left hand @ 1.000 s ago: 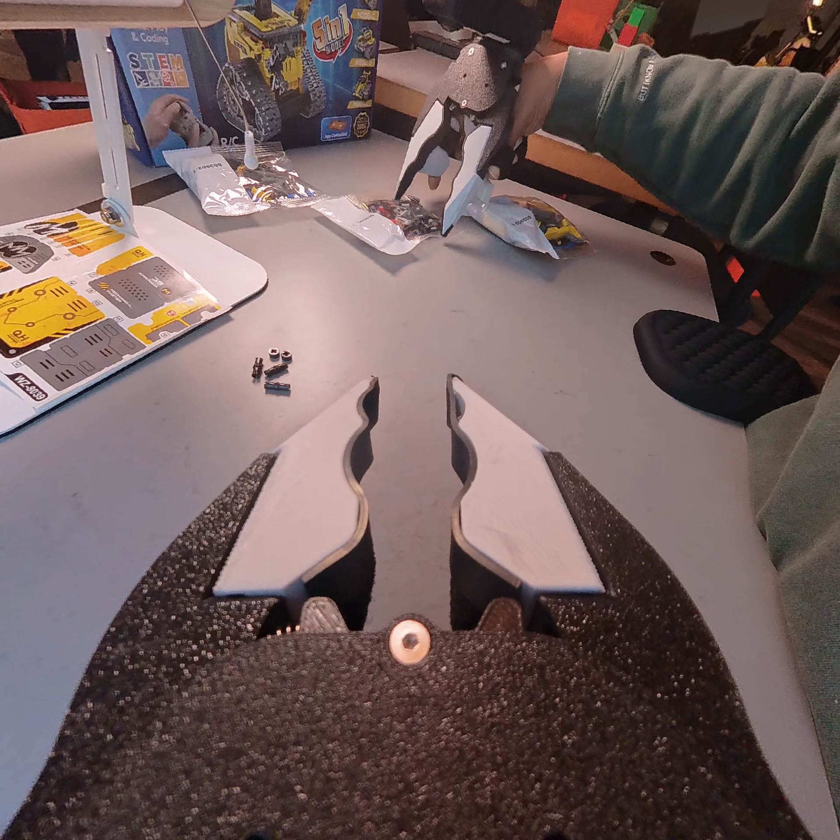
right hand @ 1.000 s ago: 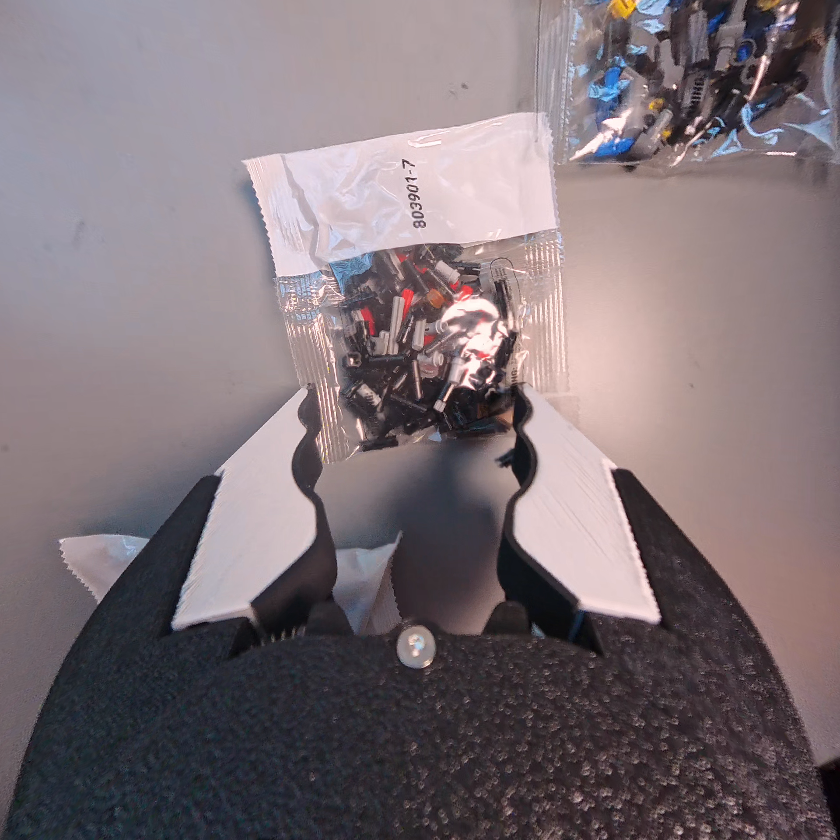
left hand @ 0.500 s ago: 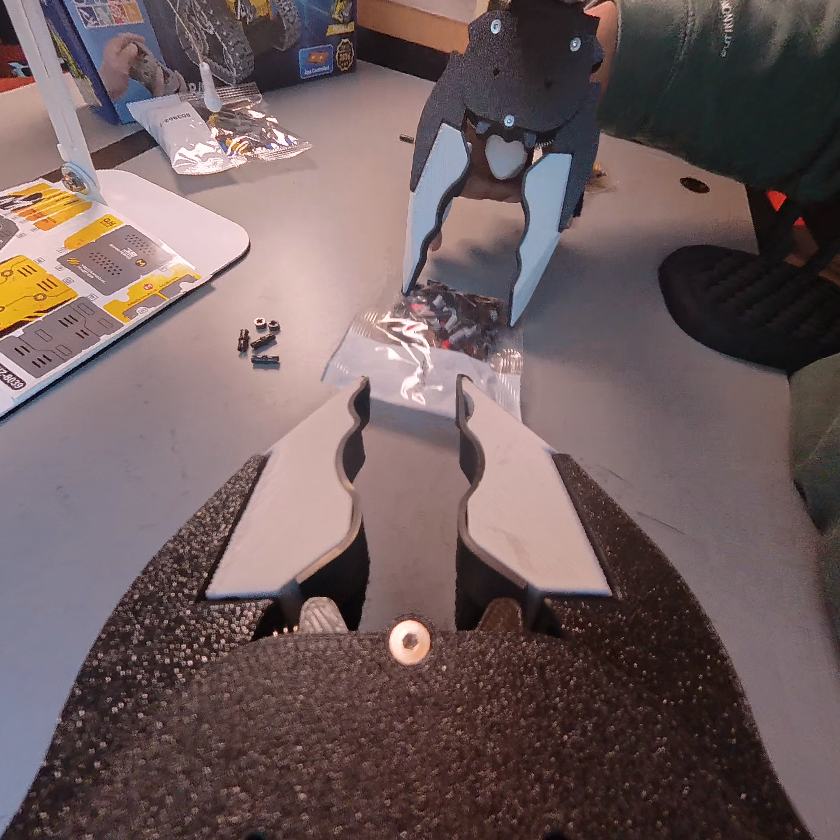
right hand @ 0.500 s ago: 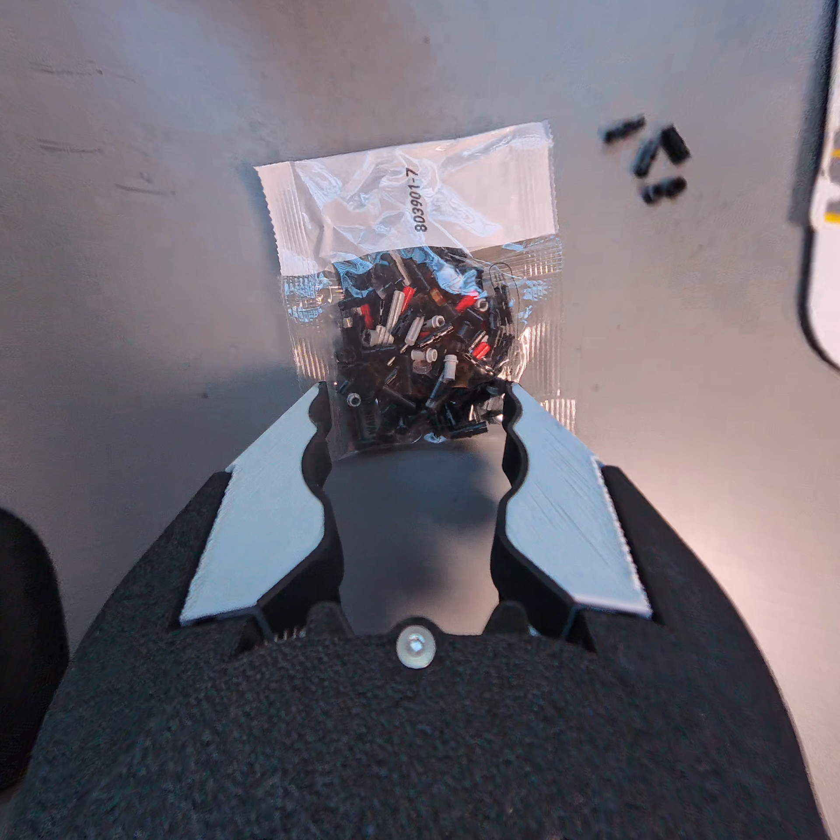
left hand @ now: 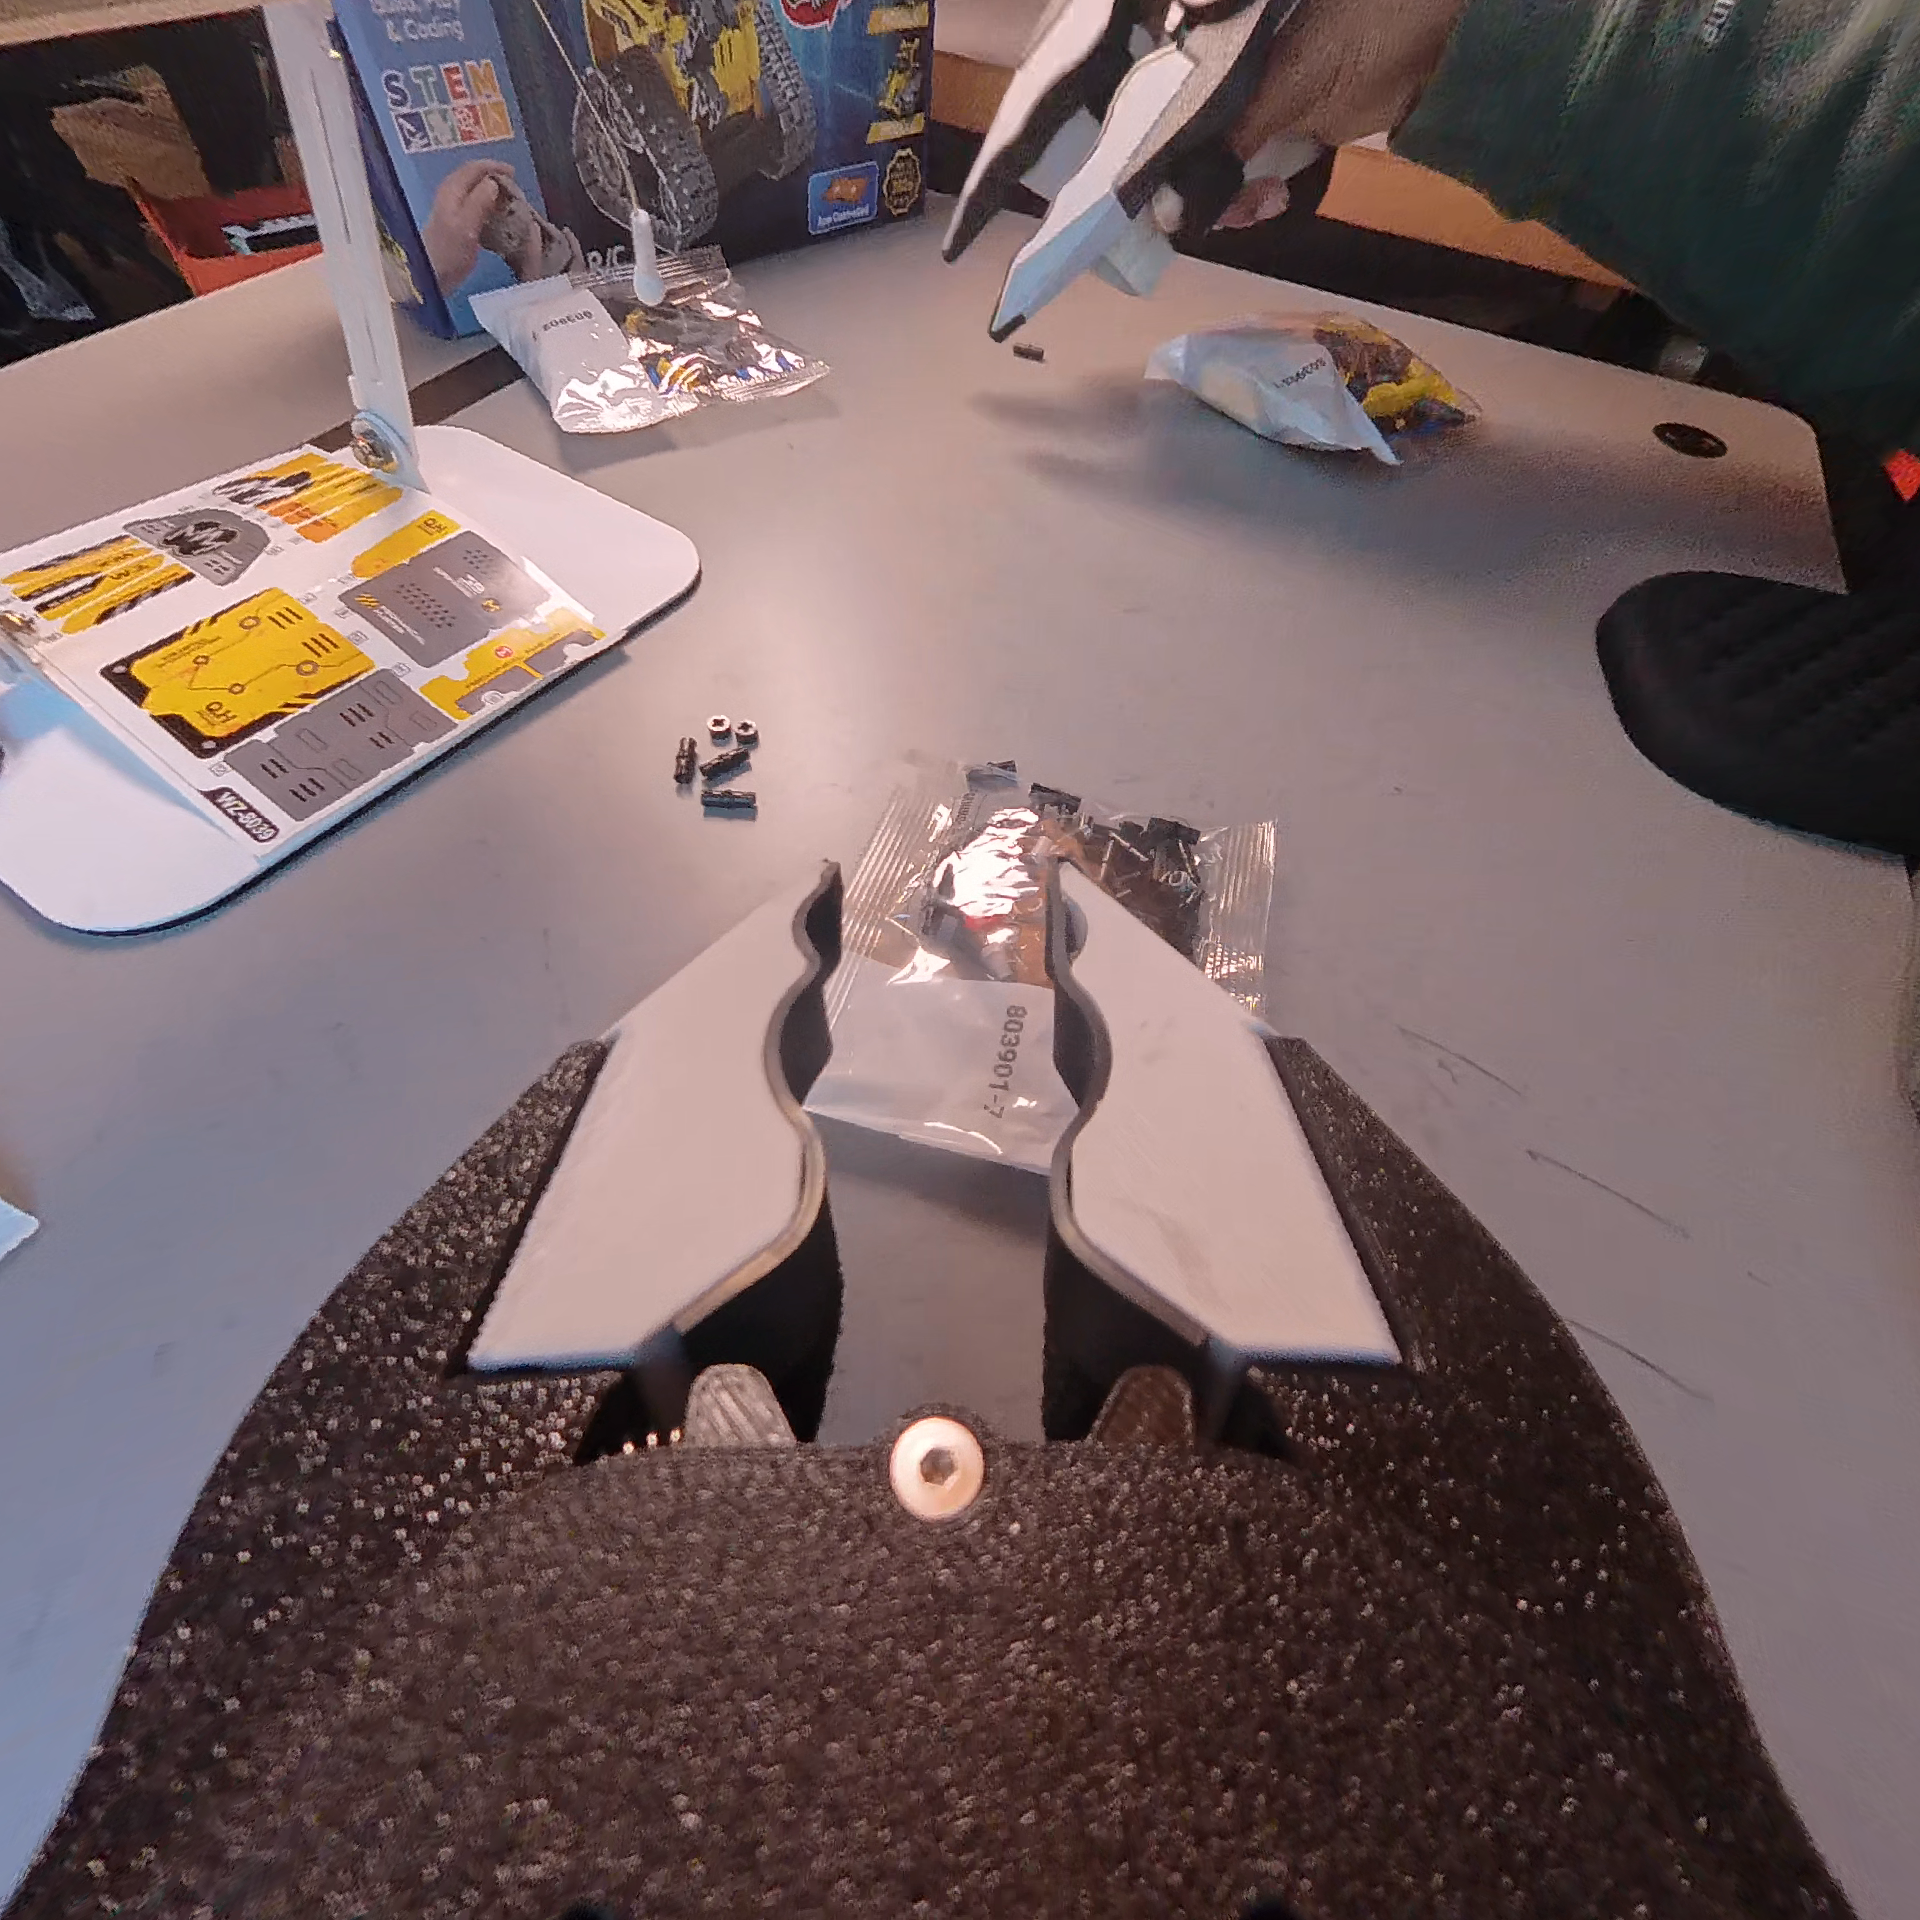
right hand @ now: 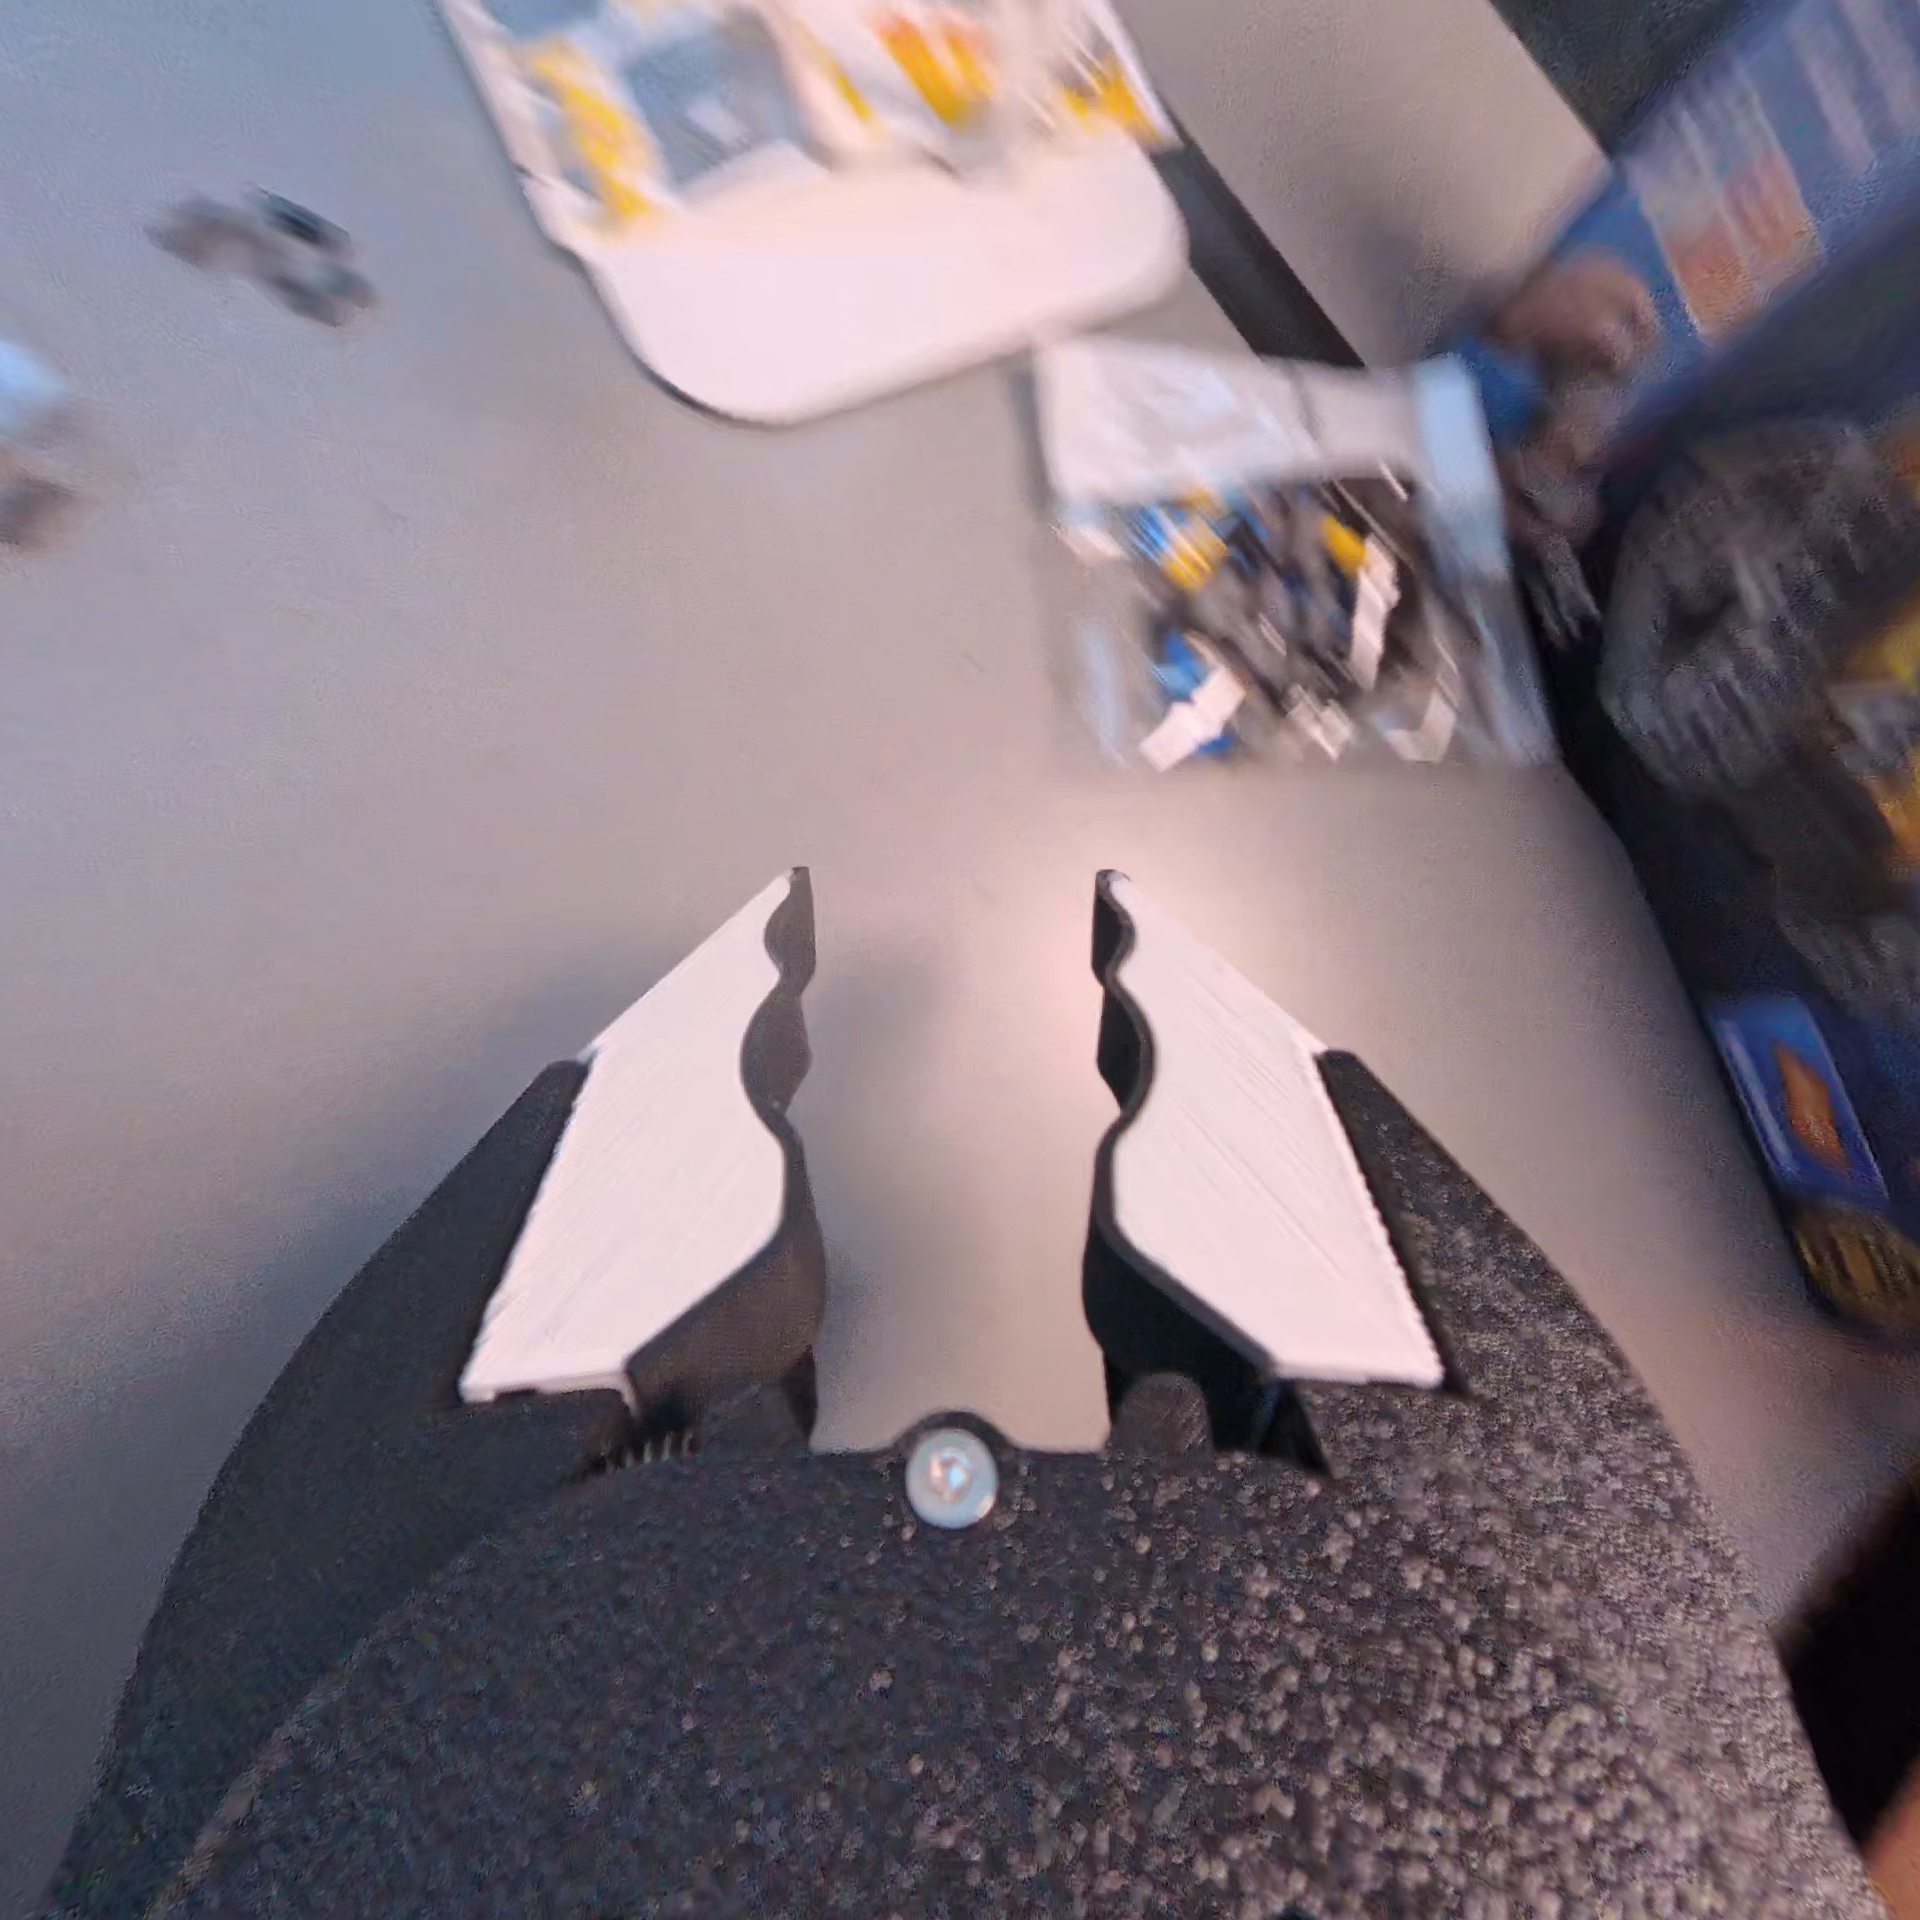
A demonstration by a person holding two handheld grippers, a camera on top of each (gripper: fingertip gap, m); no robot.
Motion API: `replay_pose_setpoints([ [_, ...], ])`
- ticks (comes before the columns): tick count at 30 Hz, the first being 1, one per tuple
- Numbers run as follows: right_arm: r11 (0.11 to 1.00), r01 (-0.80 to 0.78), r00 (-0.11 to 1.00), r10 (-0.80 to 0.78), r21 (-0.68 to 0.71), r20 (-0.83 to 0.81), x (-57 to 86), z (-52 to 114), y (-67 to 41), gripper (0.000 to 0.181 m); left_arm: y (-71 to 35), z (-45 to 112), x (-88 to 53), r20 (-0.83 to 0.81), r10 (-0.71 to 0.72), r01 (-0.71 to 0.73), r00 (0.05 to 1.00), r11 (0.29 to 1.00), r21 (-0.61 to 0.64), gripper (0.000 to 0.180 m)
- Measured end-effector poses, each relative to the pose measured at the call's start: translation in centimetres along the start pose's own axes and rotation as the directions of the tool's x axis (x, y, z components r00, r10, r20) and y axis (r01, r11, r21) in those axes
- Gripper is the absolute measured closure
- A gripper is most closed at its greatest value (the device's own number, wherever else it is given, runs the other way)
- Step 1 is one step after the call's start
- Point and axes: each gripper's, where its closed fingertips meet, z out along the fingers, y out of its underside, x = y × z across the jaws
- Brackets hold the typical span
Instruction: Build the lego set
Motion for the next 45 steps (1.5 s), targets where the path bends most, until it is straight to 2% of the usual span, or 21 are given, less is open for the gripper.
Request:
replay_pose_setpoints([
  [2,0.985,-0.148,0.985,0.139,-0.090,-0.098,4.6,-0.8,5.2,0.136,-0.3,-0.3,-0.4,0.019,-0.003,0.002,1.000,1.000,0.020,0.142],
  [5,0.955,-0.280,0.957,0.269,-0.098,-0.110,5.9,-1.0,8.6,0.142,-0.6,-0.5,-0.8,0.041,-0.007,0.005,0.999,0.999,0.039,0.142],
  [15,0.952,-0.283,0.957,0.273,-0.117,-0.093,4.1,-0.4,9.0,0.176,-0.7,-0.5,-1.0,0.048,-0.016,0.014,0.999,0.999,0.046,0.142],
  [18,0.964,-0.236,0.971,0.227,-0.125,-0.078,3.6,-0.1,8.1,0.178,-0.8,-0.6,-1.0,0.048,-0.018,0.015,0.999,0.999,0.052,0.142],
  [24,0.995,-0.042,0.990,0.029,0.093,0.135,-5.2,4.2,-4.0,0.178,0.4,-0.1,-1.6,0.064,-0.043,0.043,0.997,0.999,0.007,0.141],
  [27,0.987,0.038,0.970,-0.074,0.155,0.231,-10.2,7.4,-8.6,0.178,0.9,-0.1,-1.8,0.070,-0.056,0.057,0.996,0.998,-0.013,0.140],
  [33,0.987,0.113,0.945,-0.142,0.114,0.294,-14.1,11.8,-10.5,0.177,1.8,0.0,-1.8,0.061,-0.072,0.075,0.996,0.996,-0.050,0.139],
  [36,0.985,0.109,0.948,-0.142,0.131,0.283,-14.1,11.5,-10.8,0.163,2.1,0.2,-1.5,0.055,-0.053,0.057,0.997,0.996,-0.075,0.138],
  [38,0.980,0.094,0.947,-0.143,0.176,0.288,-14.4,10.1,-11.2,0.159,2.4,0.4,-1.1,0.045,-0.042,0.046,0.998,0.994,-0.095,0.136],
  [41,0.971,0.121,0.924,-0.185,0.204,0.333,-15.9,7.2,-10.3,0.162,2.9,0.6,-0.5,0.029,-0.023,0.027,0.999,0.991,-0.133,0.133],
  [45,0.963,0.221,0.871,-0.267,0.156,0.412,-19.5,4.8,-6.8,0.162,3.5,1.0,0.2,0.004,-0.002,0.003,1.000,0.984,-0.179,0.126],
])
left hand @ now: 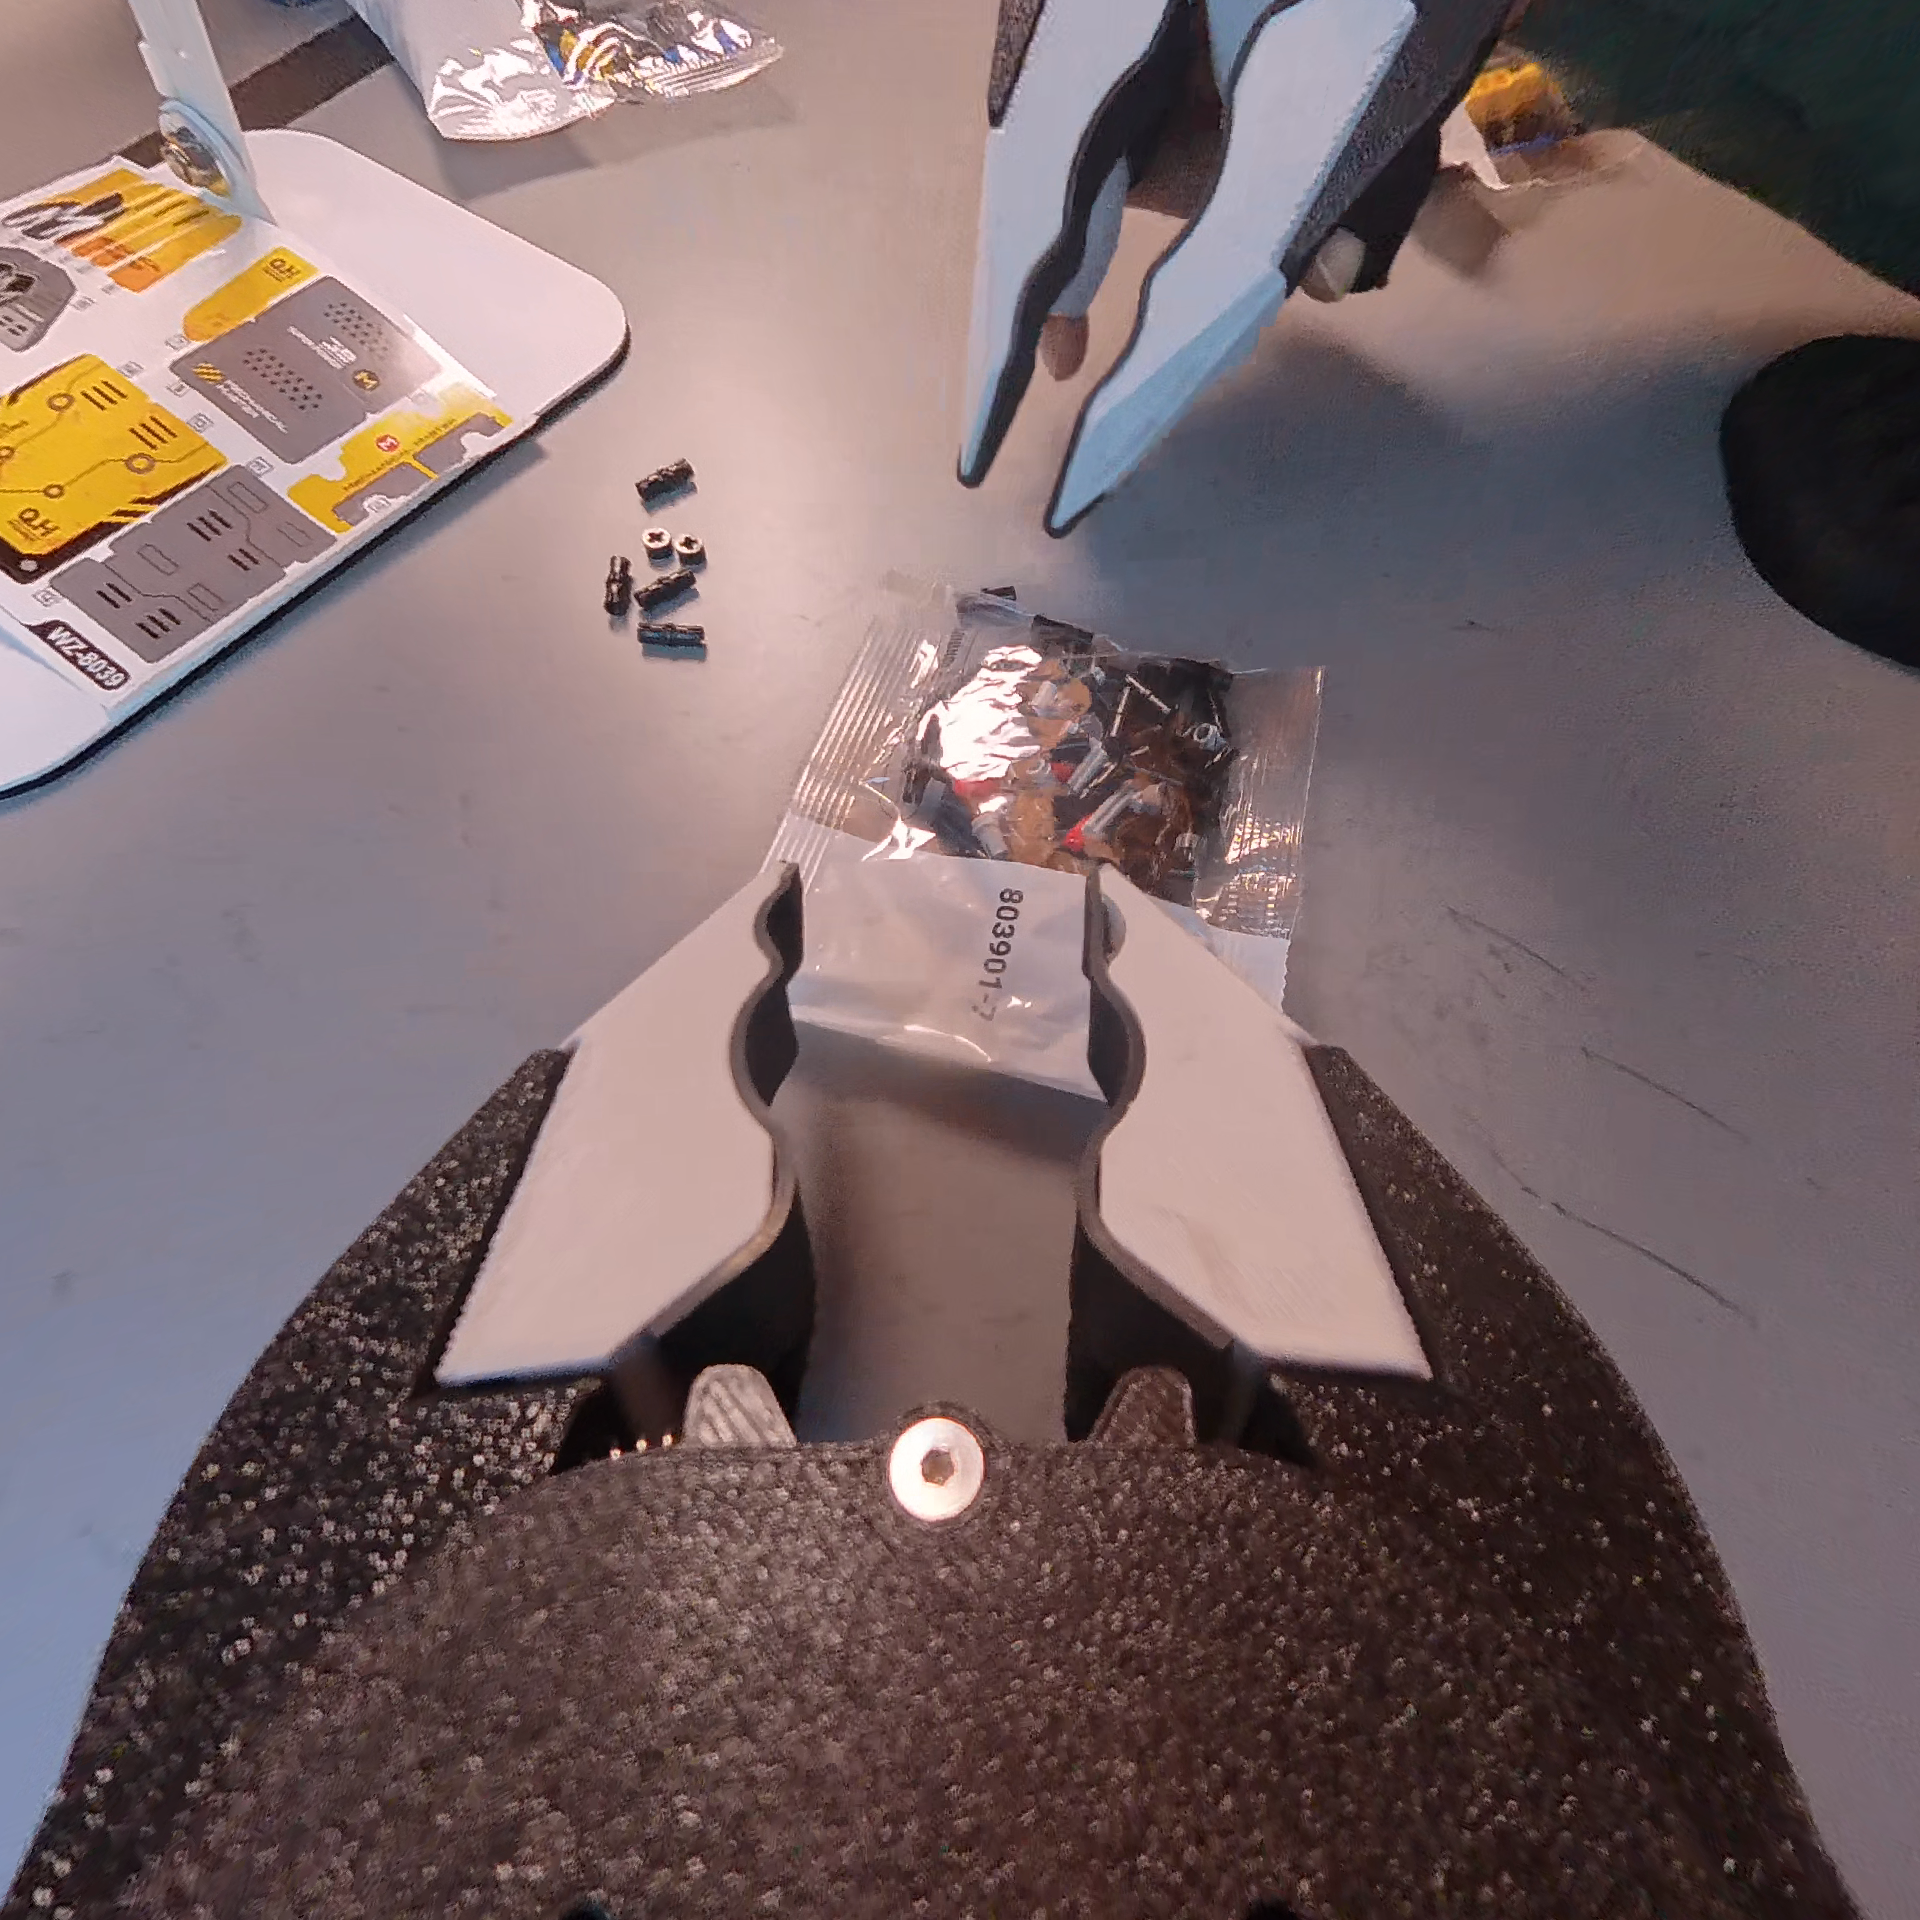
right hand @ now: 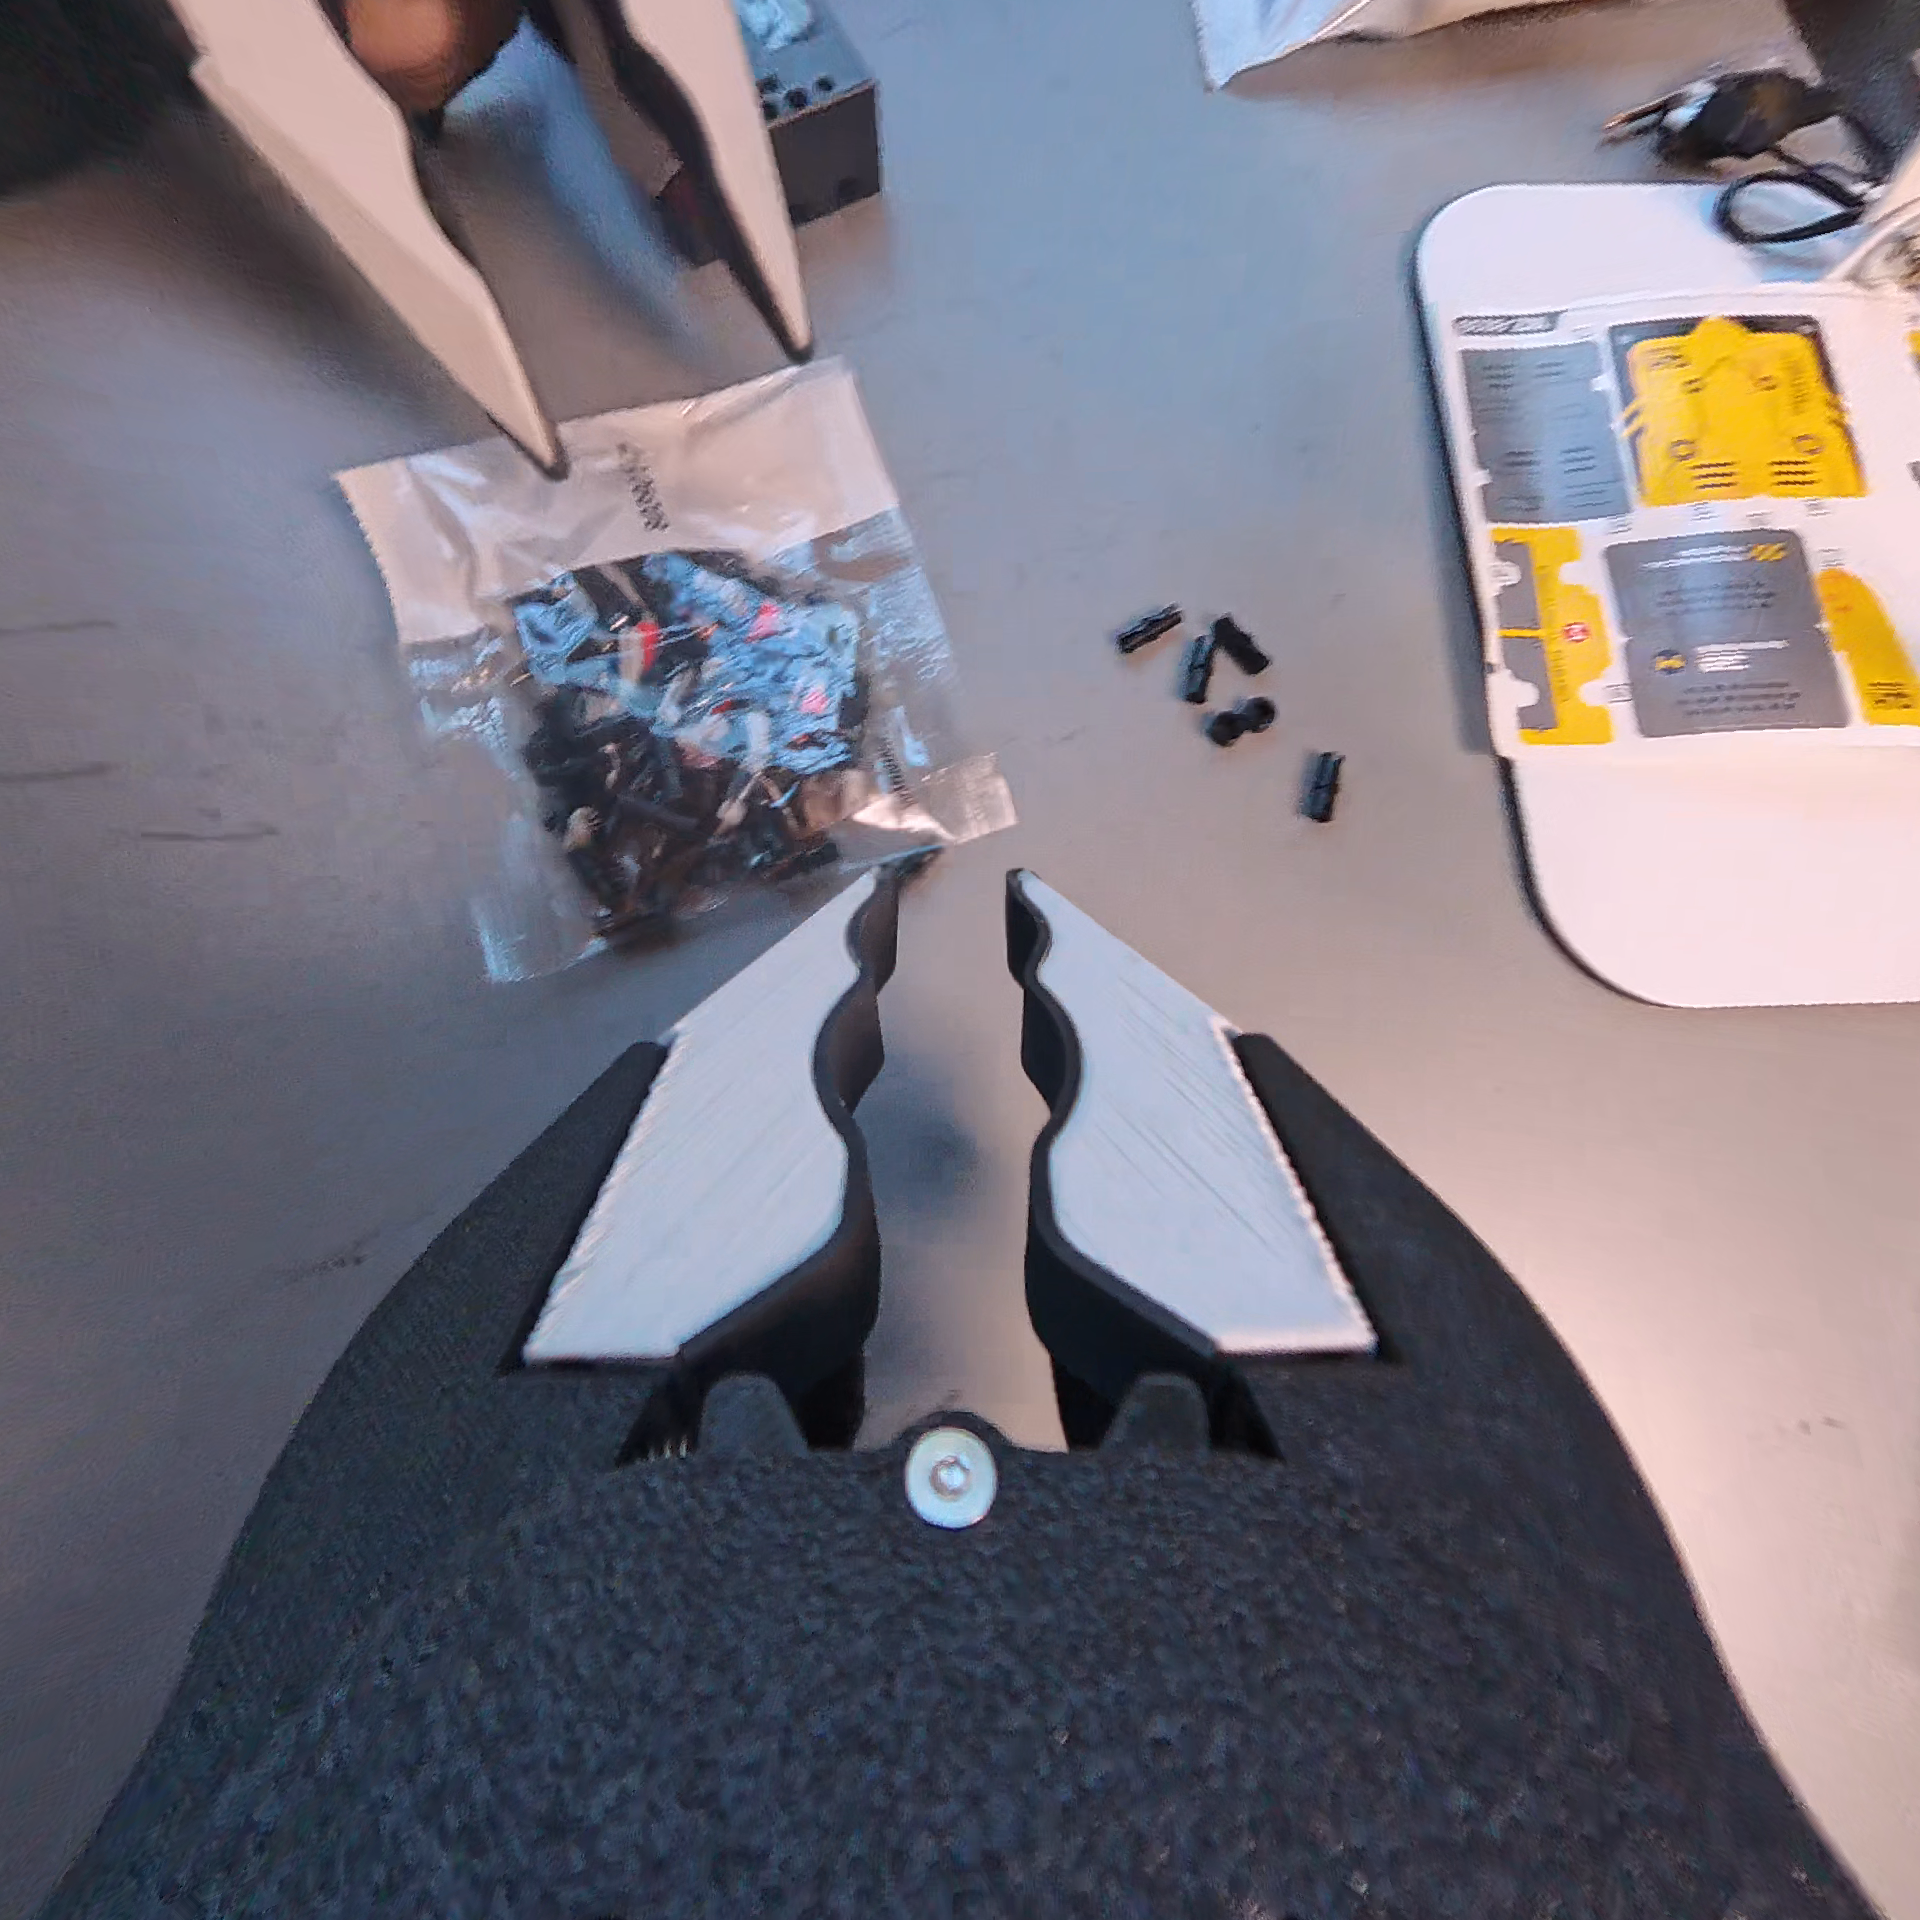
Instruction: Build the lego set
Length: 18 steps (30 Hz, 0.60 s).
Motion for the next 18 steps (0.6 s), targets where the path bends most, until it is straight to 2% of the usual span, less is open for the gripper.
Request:
replay_pose_setpoints([
  [6,0.996,0.005,0.999,-0.007,-0.088,-0.033,-0.8,1.9,1.2,0.165,1.2,0.9,1.5,-0.041,0.047,-0.051,0.998,0.994,-0.095,0.113],
  [9,0.995,0.009,0.999,-0.013,-0.095,-0.038,-0.3,2.4,0.8,0.180,2.1,1.1,2.0,-0.048,0.073,-0.080,0.996,0.987,-0.143,0.114],
  [13,0.995,0.008,0.997,-0.015,-0.099,-0.074,2.2,3.0,0.2,0.180,2.6,1.0,2.3,-0.072,0.072,-0.083,0.995,0.982,-0.167,0.117],
  [17,0.999,0.004,0.987,-0.012,-0.047,-0.160,5.9,4.3,-1.4,0.180,2.8,0.8,2.4,-0.084,0.066,-0.080,0.994,0.981,-0.175,0.118],
  [18,0.999,0.005,0.984,-0.013,-0.046,-0.176,6.5,4.6,-1.5,0.173,2.8,0.7,2.5,-0.087,0.063,-0.078,0.994,0.981,-0.176,0.118],
])
